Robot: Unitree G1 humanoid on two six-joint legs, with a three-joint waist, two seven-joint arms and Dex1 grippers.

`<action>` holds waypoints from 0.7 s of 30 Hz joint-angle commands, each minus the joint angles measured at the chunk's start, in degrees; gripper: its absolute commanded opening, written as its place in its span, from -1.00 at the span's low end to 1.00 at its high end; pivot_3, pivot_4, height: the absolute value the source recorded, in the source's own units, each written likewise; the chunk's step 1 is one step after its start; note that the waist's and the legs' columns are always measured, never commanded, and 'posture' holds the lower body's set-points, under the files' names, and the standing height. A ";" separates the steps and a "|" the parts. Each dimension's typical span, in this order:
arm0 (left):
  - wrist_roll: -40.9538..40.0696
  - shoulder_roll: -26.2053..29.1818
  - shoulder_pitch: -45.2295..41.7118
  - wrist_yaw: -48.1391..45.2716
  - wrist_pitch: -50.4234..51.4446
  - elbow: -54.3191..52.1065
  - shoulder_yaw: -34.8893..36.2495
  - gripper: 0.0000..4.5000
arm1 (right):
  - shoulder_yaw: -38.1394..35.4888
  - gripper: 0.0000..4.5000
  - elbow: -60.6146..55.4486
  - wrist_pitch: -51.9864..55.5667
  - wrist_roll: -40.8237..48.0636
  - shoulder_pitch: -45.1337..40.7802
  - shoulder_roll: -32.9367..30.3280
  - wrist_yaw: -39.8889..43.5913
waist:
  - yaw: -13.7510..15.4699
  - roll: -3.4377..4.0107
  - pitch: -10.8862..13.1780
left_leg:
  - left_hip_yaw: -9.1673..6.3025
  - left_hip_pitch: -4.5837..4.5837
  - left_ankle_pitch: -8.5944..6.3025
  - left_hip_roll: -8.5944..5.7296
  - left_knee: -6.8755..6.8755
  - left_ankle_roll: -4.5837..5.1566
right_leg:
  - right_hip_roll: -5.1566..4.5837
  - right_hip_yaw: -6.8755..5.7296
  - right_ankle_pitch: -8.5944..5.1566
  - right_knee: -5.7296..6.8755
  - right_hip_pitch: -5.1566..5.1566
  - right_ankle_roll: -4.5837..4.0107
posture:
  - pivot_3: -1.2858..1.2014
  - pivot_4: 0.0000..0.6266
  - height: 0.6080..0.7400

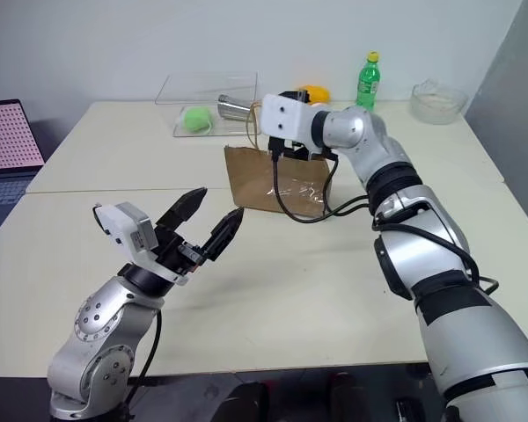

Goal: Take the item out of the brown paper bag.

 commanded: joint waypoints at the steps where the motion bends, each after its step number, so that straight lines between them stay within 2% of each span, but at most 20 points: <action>1: 1.56 0.53 -2.01 1.11 0.21 0.60 0.31 0.83 | -5.65 0.72 -21.39 12.45 9.08 10.14 -4.85 8.30 | 0.26 -0.05 -0.03 | -0.02 0.00 0.00 -0.01 -0.01 0.00 | 0.00 -0.02 0.00 -0.04 0.03 0.00 | 0.03 -0.52 1.00; 3: 2.46 0.89 -3.51 1.02 -0.12 2.31 0.34 0.83 | -8.92 0.72 -42.17 25.93 13.93 21.75 -8.24 10.65 | 0.76 -0.05 -0.03 | -0.05 0.00 -0.01 -0.01 0.02 0.01 | -0.01 -0.04 0.00 -0.05 0.06 0.00 | 0.03 -0.52 1.00; 5: 3.14 1.07 -5.98 0.35 -0.91 4.60 0.40 0.83 | -12.37 0.72 -61.80 37.56 16.97 34.41 -10.76 9.55 | 1.30 -0.04 -0.04 | -0.09 -0.07 -0.01 0.00 0.03 0.01 | -0.01 -0.06 0.00 -0.05 0.03 0.00 | 0.03 -0.52 1.00; 7: 3.35 1.35 -8.40 -0.07 -1.23 7.13 0.97 0.83 | -14.85 0.72 -76.30 47.23 20.52 43.29 -10.96 7.53 | 1.40 -0.02 -0.05 | -0.12 -0.25 0.00 0.00 0.06 0.01 | -0.03 -0.07 0.00 0.01 -0.14 0.01 | 0.03 -0.52 1.00; 10: 4.29 2.86 -14.85 -3.33 -3.68 14.28 1.55 0.58 | -17.27 0.74 -96.03 58.26 25.96 56.35 -8.80 3.30 | 1.13 -0.02 -0.05 | 0.02 -0.44 0.01 -0.02 0.17 0.01 | -0.03 0.06 0.00 0.30 -0.47 0.01 | 0.03 -0.52 1.00; 14: 6.07 5.17 -25.25 -8.82 -8.57 27.58 1.97 0.01 | -17.34 0.74 -109.09 63.71 28.49 65.77 -3.08 -5.22 | 0.69 -0.05 -0.06 | 0.05 -0.36 0.05 0.01 0.28 -0.03 | 0.04 0.08 -0.02 0.74 -0.62 0.03 | 0.03 -0.52 1.00; 17: 9.68 7.33 -36.36 -13.49 -14.37 43.63 1.04 -0.42 | -14.66 0.74 -113.90 60.69 27.82 71.50 0.20 -9.89 | 0.88 -0.16 -0.13 | 0.03 -0.36 0.18 -0.03 0.29 -0.13 | 0.04 0.05 -0.02 0.76 -0.61 0.04 | 0.03 -0.52 1.00; 21: 16.02 8.88 -52.10 -17.66 -21.37 68.79 -1.49 -0.95 | -12.20 0.74 -116.69 62.58 27.35 73.79 2.44 -15.61 | 0.92 -0.28 -0.17 | 0.00 -0.40 0.19 -0.09 0.29 -0.13 | 0.03 0.03 -0.02 0.75 -0.64 0.05 | 0.03 -0.52 1.00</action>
